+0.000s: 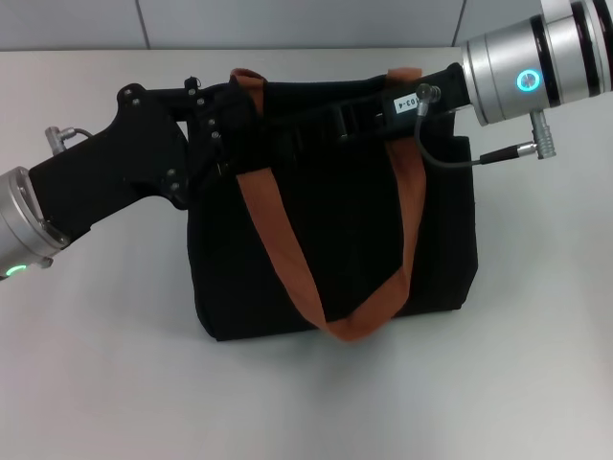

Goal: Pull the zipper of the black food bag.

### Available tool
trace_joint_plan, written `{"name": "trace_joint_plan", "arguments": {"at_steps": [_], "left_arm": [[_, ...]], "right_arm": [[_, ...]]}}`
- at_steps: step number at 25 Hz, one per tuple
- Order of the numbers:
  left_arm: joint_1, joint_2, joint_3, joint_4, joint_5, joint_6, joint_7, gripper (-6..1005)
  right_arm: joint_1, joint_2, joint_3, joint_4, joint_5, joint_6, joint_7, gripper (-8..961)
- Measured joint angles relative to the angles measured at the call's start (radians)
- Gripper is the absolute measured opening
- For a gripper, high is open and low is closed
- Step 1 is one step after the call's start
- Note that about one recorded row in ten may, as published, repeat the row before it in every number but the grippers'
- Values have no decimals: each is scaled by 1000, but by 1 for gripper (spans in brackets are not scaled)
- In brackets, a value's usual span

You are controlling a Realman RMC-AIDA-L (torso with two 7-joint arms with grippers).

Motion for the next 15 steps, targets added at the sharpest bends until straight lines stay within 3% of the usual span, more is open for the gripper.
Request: {"name": "trace_joint_plan", "arguments": {"at_steps": [5, 9, 10, 11, 12, 14, 15], "left_arm": [[0, 0, 0, 1, 0, 1, 0, 23], [0, 0, -2, 2, 0, 1, 0, 23], [0, 0, -4, 2, 0, 2, 0, 23], [0, 0, -4, 2, 0, 2, 0, 23], [3, 1, -6, 4, 0, 3, 0, 23], [5, 1, -6, 6, 0, 3, 0, 24], [6, 1, -6, 6, 0, 3, 1, 24]], "right_arm": [[-7, 0, 0, -20, -14, 5, 10, 85], [-46, 0, 0, -89, -57, 12, 57, 49], [-102, 1, 2, -179, -89, 12, 106, 40], [-102, 1, 2, -179, -89, 12, 106, 33], [-168, -1, 11, -291, -104, 3, 153, 26], [-196, -3, 17, -335, -106, -2, 170, 12], [-250, -7, 41, -416, -109, -17, 199, 5]]}}
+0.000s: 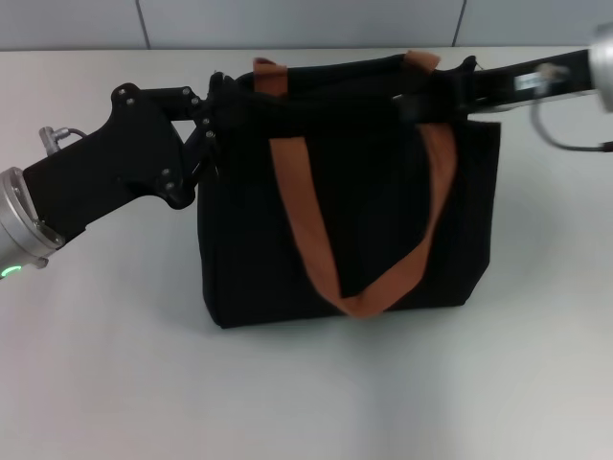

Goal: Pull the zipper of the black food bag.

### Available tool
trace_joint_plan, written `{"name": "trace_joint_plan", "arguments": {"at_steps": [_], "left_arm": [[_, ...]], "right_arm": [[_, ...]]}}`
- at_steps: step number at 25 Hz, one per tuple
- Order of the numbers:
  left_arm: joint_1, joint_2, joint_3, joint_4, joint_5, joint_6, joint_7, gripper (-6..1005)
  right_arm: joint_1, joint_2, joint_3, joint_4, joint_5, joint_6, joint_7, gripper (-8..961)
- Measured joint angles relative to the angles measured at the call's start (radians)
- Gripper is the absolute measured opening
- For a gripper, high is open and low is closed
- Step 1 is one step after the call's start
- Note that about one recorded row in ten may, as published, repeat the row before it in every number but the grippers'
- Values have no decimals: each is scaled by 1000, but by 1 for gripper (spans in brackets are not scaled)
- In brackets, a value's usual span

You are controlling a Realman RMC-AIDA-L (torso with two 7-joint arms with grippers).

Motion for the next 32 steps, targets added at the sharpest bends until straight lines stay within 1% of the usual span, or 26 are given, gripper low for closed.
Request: {"name": "trace_joint_plan", "arguments": {"at_steps": [1, 4, 6, 7, 8, 9, 10, 11, 13, 14, 15, 16, 18, 19, 20, 21, 22, 23, 24, 25, 26, 29, 30, 31, 32], "left_arm": [[1, 1, 0, 0, 0, 0, 0, 24], [2, 1, 0, 0, 0, 0, -1, 24], [2, 2, 0, 1, 0, 0, -4, 24], [3, 2, 0, 1, 0, 1, -7, 24], [3, 2, 0, 1, 0, 1, -9, 23], [4, 3, 0, 0, 0, 1, -10, 23], [6, 3, -1, -1, -1, 2, -19, 23], [6, 3, -1, -1, -1, 2, -19, 23], [9, 4, -1, -1, -1, 3, -29, 23], [12, 4, -2, -2, -2, 3, -37, 23], [14, 3, -2, -3, -2, 3, -55, 23], [14, 3, -2, -3, -2, 3, -55, 23], [15, 3, -2, -3, -3, 3, -87, 23], [16, 3, -2, -3, -3, 3, -100, 23], [20, 3, -2, 1, -3, 3, -132, 23], [20, 3, -2, 1, -3, 3, -132, 23], [23, 4, -2, 2, -3, 3, -146, 23], [26, 4, 0, 3, -3, 1, -162, 24], [26, 4, 0, 3, -3, 1, -162, 24], [29, 5, 2, 4, -2, -3, -175, 24], [29, 5, 2, 4, -2, -3, -175, 24], [35, 11, 7, 9, 2, -5, -213, 24], [36, 13, 8, 10, 3, -5, -218, 24], [40, 16, 11, 14, 6, -6, -232, 24], [45, 18, 13, 16, 7, -6, -238, 24]], "right_arm": [[-30, -1, 32, -42, 3, -27, 7, -2], [-41, 0, 48, -53, 19, -45, -2, -3], [-67, 4, 83, -52, 139, -107, -87, -3], [-67, 4, 83, -52, 139, -107, -87, 2], [-81, 4, 100, -39, 206, -131, -131, 8], [-93, 3, 118, -17, 267, -152, -170, 13], [-118, -2, 154, 51, 394, -205, -269, 18], [-118, -2, 154, 51, 394, -205, -269, 24], [-137, -21, 185, 159, 506, -280, -406, 34], [-139, -37, 192, 217, 539, -329, -483, 40], [-141, -71, 201, 347, 584, -429, -671, 45], [-141, -71, 201, 347, 584, -429, -671, 80], [-137, -96, 200, 454, 581, -503, -869, 149], [-137, -102, 196, 495, 569, -527, -945, 183], [-140, -110, 187, 557, 521, -577, -1110, 218], [-140, -110, 187, 557, 521, -577, -1110, 266], [-146, -106, 182, 579, 446, -604, -1227, 313], [-151, -99, 181, 583, 398, -609, -1286, 361], [-151, -99, 181, 583, 398, -609, -1286, 408], [-158, -79, 182, 584, 312, -595, -1360, 456], [-158, -79, 182, 584, 312, -595, -1360, 499], [-160, -54, 182, 588, 202, -534, -1435, 628], [-158, -40, 181, 596, 148, -492, -1475, 671], [-158, -40, 181, 596, 148, -492, -1475, 674], [-157, -32, 181, 600, 122, -470, -1499, 677]]}}
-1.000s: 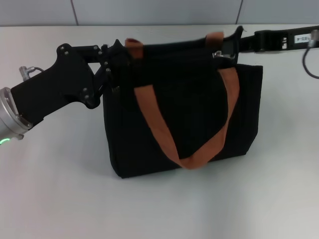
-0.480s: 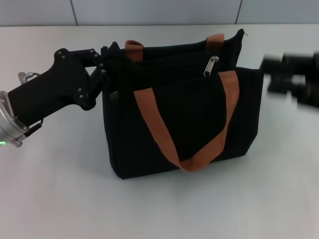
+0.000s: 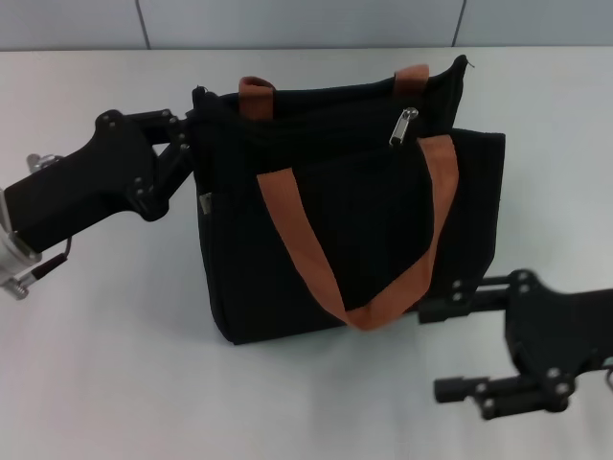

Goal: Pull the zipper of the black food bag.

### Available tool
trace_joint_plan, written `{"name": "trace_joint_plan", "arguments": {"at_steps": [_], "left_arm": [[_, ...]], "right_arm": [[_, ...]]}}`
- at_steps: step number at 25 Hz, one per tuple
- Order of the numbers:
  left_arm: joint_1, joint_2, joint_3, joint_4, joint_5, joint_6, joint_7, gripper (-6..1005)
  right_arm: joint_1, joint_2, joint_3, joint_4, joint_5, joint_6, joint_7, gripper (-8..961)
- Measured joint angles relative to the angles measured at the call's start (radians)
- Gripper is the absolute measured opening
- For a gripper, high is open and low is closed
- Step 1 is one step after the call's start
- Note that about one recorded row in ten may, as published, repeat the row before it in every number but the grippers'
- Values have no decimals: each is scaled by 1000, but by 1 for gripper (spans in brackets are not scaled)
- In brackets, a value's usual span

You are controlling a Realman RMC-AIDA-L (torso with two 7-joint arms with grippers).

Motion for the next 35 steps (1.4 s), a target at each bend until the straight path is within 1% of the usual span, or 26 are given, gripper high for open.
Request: {"name": "trace_joint_plan", "arguments": {"at_steps": [2, 3, 8, 14, 17, 18, 19, 20, 21, 22, 23, 24, 25, 27, 28, 29, 31, 32, 33, 34, 35], "left_arm": [[8, 4, 0, 3, 0, -1, -9, 24], [15, 8, 0, 4, 0, -2, -21, 24], [22, 13, 0, 4, 1, -4, -43, 23], [26, 17, 12, 10, 1, 1, -46, 89], [41, 22, 35, 50, 10, 3, -85, 122], [52, 25, 40, 91, 28, 17, -121, 133], [52, 25, 40, 91, 28, 17, -121, 144], [57, 30, 41, 113, 41, 29, -143, 155], [68, 47, 41, 155, 68, 62, -195, 166], [78, 69, 37, 180, 82, 111, -238, 177], [78, 69, 37, 180, 82, 111, -238, 188], [84, 80, 31, 178, 78, 148, -250, 199], [89, 86, 28, 173, 68, 171, -255, 228], [94, 88, 27, 165, 55, 193, -255, 286], [105, 74, 49, 156, 36, 208, -225, 316], [105, 74, 49, 156, 36, 208, -225, 345], [114, 45, 99, 156, 41, 204, -155, 403], [120, 27, 135, 155, 54, 202, -100, 450], [130, 5, 190, 148, 82, 198, -9, 497], [130, 5, 190, 148, 82, 198, -9, 544], [134, -3, 214, 140, 97, 196, 32, 591]], "right_arm": [[0, 16, 0, 5, -32, 41, -39, 683], [-3, 28, -1, 8, -47, 70, -57, 686], [-4, 33, 4, 25, -54, 80, -87, 692], [-5, 33, 6, 28, -54, 82, -94, 692], [-2, 35, 8, 35, -50, 87, -94, 691], [0, 35, 9, 37, -50, 89, -94, 691], [0, 35, 9, 37, -50, 89, -94, 691], [2, 36, 10, 37, -49, 90, -94, 691], [5, 37, 10, 38, -49, 93, -91, 691], [5, 37, 11, 38, -48, 94, -90, 691], [5, 37, 11, 38, -48, 94, -90, 691], [6, 37, 12, 41, -47, 95, -89, 691], [6, 37, 13, 46, -47, 95, -89, 691], [6, 37, 13, 54, -47, 96, -89, 691], [7, 37, 17, 66, -47, 96, -90, 691], [7, 37, 17, 66, -47, 96, -90, 691], [7, 38, 23, 76, -46, 97, -95, 691], [6, 38, 25, 81, -45, 97, -97, 691], [4, 38, 26, 90, -45, 99, -98, 691], [4, 38, 26, 90, -45, 99, -98, 691], [2, 39, 27, 95, -45, 103, -100, 691]]}}
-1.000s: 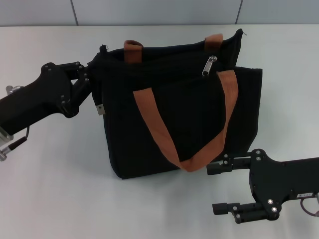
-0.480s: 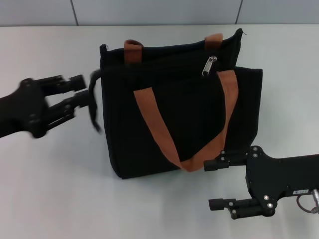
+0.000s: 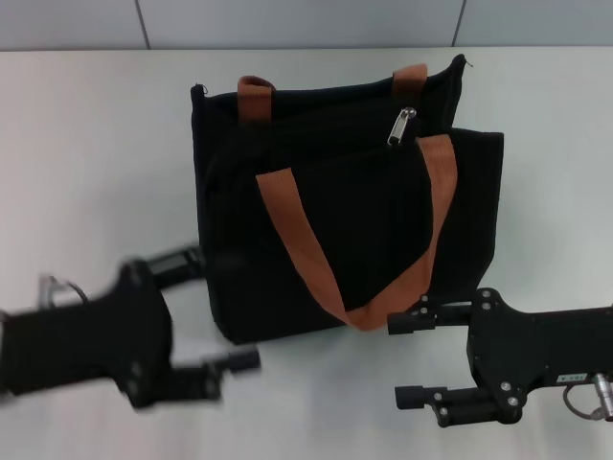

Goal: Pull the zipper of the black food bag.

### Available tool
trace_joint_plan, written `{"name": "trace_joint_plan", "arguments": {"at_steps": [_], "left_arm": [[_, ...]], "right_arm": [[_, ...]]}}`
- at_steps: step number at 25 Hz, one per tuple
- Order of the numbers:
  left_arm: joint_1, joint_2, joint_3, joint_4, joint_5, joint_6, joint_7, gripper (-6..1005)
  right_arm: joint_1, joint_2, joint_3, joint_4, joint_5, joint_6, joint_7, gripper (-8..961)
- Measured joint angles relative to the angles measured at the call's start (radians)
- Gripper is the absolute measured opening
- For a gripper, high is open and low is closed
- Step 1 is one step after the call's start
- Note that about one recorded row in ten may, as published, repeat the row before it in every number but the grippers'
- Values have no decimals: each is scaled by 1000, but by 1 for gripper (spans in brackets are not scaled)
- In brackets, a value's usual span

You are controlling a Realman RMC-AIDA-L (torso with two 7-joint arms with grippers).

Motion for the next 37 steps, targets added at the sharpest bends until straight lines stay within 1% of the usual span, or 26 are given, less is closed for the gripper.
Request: {"name": "trace_joint_plan", "arguments": {"at_steps": [1, 2, 4, 6, 10, 37], "left_arm": [[4, -7, 26, -34, 34, -14, 66, 638], [4, -7, 26, -34, 34, -14, 66, 703], [5, -8, 31, -74, 60, -41, 112, 834], [8, -8, 33, -122, 94, -89, 172, 834], [14, -11, 39, -133, 116, -121, 192, 834], [7, -10, 57, -135, 131, -123, 183, 834]], "right_arm": [[-4, 0, 0, 10, 0, 12, -6, 691], [-4, 0, 0, 10, 0, 12, -6, 691], [-9, 0, 0, 22, 0, 27, -10, 690], [-16, 0, -5, 48, -1, 49, -32, 690], [-16, 0, -2, 78, -2, 56, -69, 690], [-27, 0, 0, 96, -1, 59, -78, 692]]}}
